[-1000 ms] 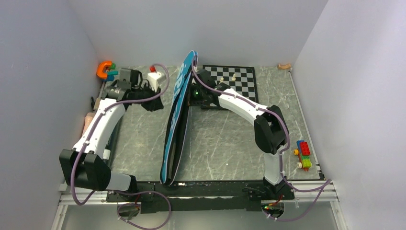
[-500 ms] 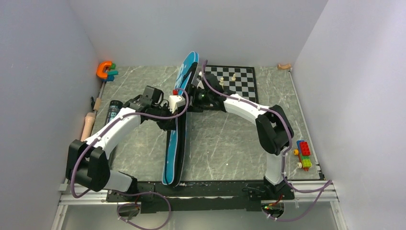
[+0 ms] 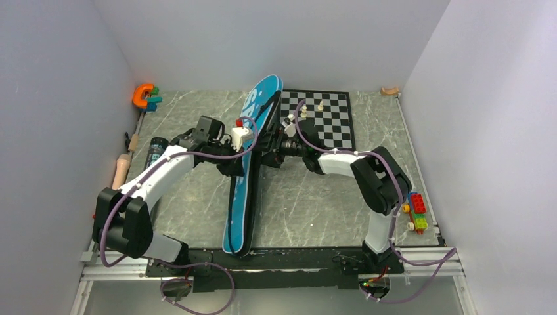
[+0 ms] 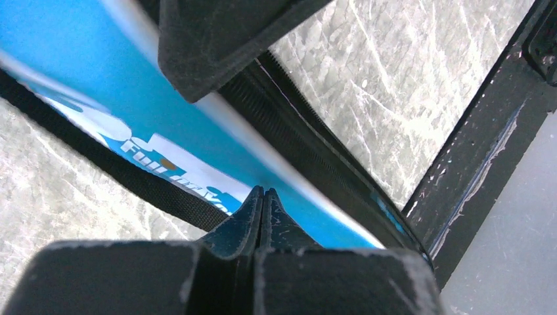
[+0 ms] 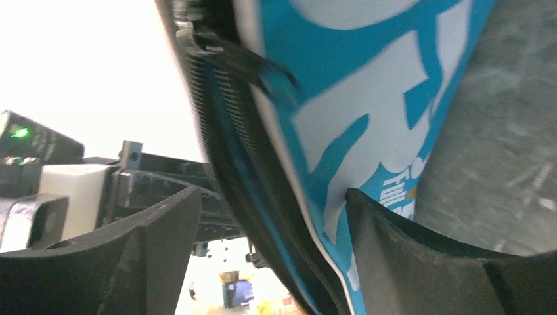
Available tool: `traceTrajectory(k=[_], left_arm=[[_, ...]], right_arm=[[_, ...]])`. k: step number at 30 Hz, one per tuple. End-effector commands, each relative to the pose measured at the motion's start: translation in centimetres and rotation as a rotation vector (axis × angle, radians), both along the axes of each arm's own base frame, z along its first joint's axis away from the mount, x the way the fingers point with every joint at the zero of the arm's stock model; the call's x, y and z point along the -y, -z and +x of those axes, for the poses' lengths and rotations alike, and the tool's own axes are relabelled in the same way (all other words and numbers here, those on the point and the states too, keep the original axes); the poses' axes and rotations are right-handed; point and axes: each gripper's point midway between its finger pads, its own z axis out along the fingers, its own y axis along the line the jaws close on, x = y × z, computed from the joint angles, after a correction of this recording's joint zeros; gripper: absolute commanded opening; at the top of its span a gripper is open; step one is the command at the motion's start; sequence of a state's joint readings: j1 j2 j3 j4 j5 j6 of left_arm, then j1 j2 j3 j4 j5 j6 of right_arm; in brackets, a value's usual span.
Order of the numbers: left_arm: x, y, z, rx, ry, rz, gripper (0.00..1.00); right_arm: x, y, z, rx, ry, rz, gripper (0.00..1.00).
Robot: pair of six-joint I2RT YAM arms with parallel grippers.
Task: Pack up the badminton gear
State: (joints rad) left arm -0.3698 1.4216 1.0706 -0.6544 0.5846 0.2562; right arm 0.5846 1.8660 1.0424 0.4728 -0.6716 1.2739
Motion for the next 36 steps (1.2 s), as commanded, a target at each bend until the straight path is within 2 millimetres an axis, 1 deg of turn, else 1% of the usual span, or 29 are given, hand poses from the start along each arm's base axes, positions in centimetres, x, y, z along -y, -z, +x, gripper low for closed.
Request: traceTrajectory(k=[1, 3, 5, 8, 10, 13, 16, 19, 22, 24, 26, 27, 29, 30, 31, 32, 34, 36], left_arm=[[1.2, -2.2, 1.0, 0.034, 0.013, -0.07, 0.0], [1.1, -2.2, 0.8, 0.028, 0.014, -0.068, 0.0], [1.1, -2.2, 0.7, 0.026, 0.014, -0.069, 0.0], [1.2, -2.2, 0.9, 0.032, 0.016, -0.07, 0.0], [1.3, -2.2, 1.1, 0.029, 0.015, -0.071, 0.0], [1.4, -2.1, 1.4, 0.021, 0.011, -0.069, 0.0], [1.2, -1.9, 1.7, 0.022, 0.006, -0.054, 0.0], [1.0, -2.1, 1.6, 0.03, 0.005, -0.043, 0.0], [0.8, -2.8, 1.8, 0.041, -0.004, -0.04, 0.0], [0.6, -3.5, 1.9, 0.049, -0.01, -0.04, 0.0], [0.3, -4.5, 2.2, 0.06, -0.019, -0.046, 0.0], [0.2, -5.0, 2.3, 0.065, -0.024, -0.048, 0.0], [-0.5, -6.7, 3.0, 0.091, -0.042, -0.058, 0.0], [-1.0, -7.5, 3.4, 0.1, -0.058, -0.066, 0.0], [-1.7, -8.5, 3.9, 0.115, -0.076, -0.073, 0.0], [-2.3, -10.0, 4.5, 0.146, -0.092, -0.087, 0.0], [-3.7, -12.0, 5.3, 0.178, -0.132, -0.11, 0.03], [-5.1, -13.8, 5.8, 0.206, -0.164, -0.137, 0.15]], right_arm=[[-0.6, -6.9, -0.7, 0.09, -0.048, 0.301, 0.83], [0.5, -6.9, -0.6, 0.058, -0.01, 0.353, 0.81], [1.9, -6.3, -0.8, 0.022, 0.038, 0.372, 0.81], [2.9, -5.2, -1.2, 0.002, 0.065, 0.334, 0.81], [3.1, -4.1, -1.5, -0.002, 0.067, 0.292, 0.83], [2.9, -3.2, -1.5, -0.005, 0.062, 0.272, 0.82], [2.2, -1.5, -1.5, -0.013, 0.051, 0.208, 0.79], [1.7, 0.9, -1.5, -0.036, 0.052, 0.131, 0.74], [1.4, 2.8, -1.5, -0.063, 0.049, 0.096, 0.66], [1.2, 3.8, -1.4, -0.075, 0.05, 0.071, 0.54], [1.1, 4.4, -1.1, -0.063, 0.052, 0.038, 0.37], [1.1, 4.4, -1.0, -0.051, 0.047, 0.021, 0.27], [1.1, 3.6, -0.2, 0.017, 0.044, -0.04, 0.06], [1.3, 3.2, 0.4, 0.062, 0.044, -0.106, 0.0], [1.4, 2.4, 1.1, 0.117, 0.044, -0.189, 0.0], [1.9, 2.3, 1.5, 0.147, 0.044, -0.29, 0.0], [1.8, -0.6, 2.4, 0.275, -0.003, -0.423, 0.0], [1.8, -3.3, 3.4, 0.394, -0.051, -0.57, 0.0]])
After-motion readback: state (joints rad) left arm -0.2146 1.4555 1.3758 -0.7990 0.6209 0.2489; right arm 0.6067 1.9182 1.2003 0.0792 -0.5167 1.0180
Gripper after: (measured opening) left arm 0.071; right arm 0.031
